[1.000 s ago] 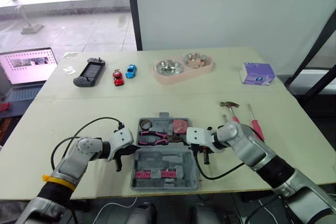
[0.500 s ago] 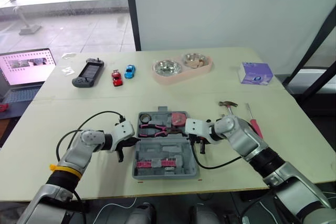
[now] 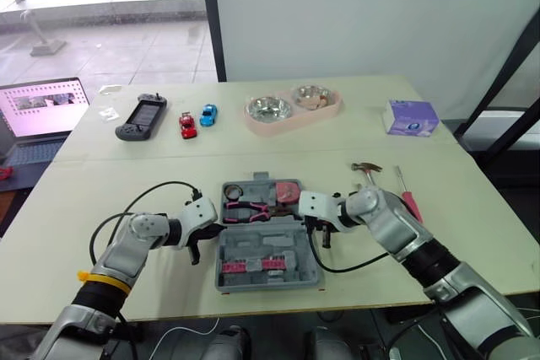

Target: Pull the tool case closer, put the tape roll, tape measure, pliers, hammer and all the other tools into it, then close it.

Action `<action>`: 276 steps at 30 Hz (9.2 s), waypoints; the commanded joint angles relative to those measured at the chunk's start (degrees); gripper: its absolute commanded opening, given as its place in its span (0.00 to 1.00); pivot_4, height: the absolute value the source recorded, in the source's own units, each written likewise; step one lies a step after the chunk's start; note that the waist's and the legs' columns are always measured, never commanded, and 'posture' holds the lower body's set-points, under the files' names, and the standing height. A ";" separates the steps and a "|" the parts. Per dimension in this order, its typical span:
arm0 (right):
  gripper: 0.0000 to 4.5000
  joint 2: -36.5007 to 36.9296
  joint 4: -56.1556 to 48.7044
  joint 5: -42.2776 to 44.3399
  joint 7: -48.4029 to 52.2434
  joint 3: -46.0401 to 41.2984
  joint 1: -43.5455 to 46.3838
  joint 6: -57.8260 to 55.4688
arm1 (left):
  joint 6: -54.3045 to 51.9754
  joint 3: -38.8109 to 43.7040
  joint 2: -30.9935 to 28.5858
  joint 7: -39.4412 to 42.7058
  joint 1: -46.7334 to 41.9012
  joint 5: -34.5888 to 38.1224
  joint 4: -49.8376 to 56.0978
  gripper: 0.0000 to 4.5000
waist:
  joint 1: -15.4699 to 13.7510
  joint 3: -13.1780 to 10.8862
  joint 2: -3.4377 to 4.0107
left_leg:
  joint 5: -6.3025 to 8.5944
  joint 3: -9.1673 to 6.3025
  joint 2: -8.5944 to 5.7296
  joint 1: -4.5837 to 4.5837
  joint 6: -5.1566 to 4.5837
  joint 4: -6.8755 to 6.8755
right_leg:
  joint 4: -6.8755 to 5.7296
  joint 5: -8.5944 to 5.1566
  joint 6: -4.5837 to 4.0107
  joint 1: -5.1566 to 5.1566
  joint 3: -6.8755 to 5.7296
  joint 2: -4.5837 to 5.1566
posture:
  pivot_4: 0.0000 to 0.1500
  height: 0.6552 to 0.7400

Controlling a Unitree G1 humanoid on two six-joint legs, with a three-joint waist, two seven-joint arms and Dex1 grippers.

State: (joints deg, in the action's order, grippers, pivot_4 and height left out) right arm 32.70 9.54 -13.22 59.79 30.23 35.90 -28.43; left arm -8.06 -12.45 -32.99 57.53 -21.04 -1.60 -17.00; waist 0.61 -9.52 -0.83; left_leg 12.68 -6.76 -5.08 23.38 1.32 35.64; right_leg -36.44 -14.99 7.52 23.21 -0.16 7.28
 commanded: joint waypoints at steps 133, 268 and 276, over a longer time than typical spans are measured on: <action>0.02 1.43 -36.24 29.54 -27.07 -23.70 -13.58 -23.24 | -2.68 33.80 -9.45 7.21 34.35 36.56 37.31 1.00 | 0.38 -0.28 0.48 | 0.11 0.32 0.21 0.03 -0.18 0.02 | 0.24 -0.16 -0.36 0.03 0.13 0.00 | 1.00 0.80; 0.01 -18.27 -3.60 7.17 -20.53 4.84 -4.49 -11.30 | -3.69 35.07 -13.20 9.64 38.04 35.94 38.44 1.00 | 0.56 -0.25 0.34 | 0.08 0.34 0.82 -0.03 0.16 -0.17 | 0.23 0.29 -0.68 0.47 0.09 -0.59 | 1.00 0.80; 0.01 -18.77 -2.02 6.87 -20.40 5.21 -5.61 -10.82 | -3.84 35.38 -13.38 9.59 38.10 36.06 38.59 1.00 | 0.57 -0.18 0.30 | 0.08 0.33 0.85 -0.29 0.17 -0.17 | 0.23 0.18 -0.86 0.22 0.09 -0.61 | 1.00 0.80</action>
State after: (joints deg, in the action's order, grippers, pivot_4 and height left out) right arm 13.83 4.67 -4.97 39.42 33.99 32.00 -38.19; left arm -12.03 21.18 -46.10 67.27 17.16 33.24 19.91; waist 1.18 -9.70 -0.53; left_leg 12.76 -6.43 -4.23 23.08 1.48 35.47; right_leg -36.21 -14.80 6.66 23.43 -0.07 6.67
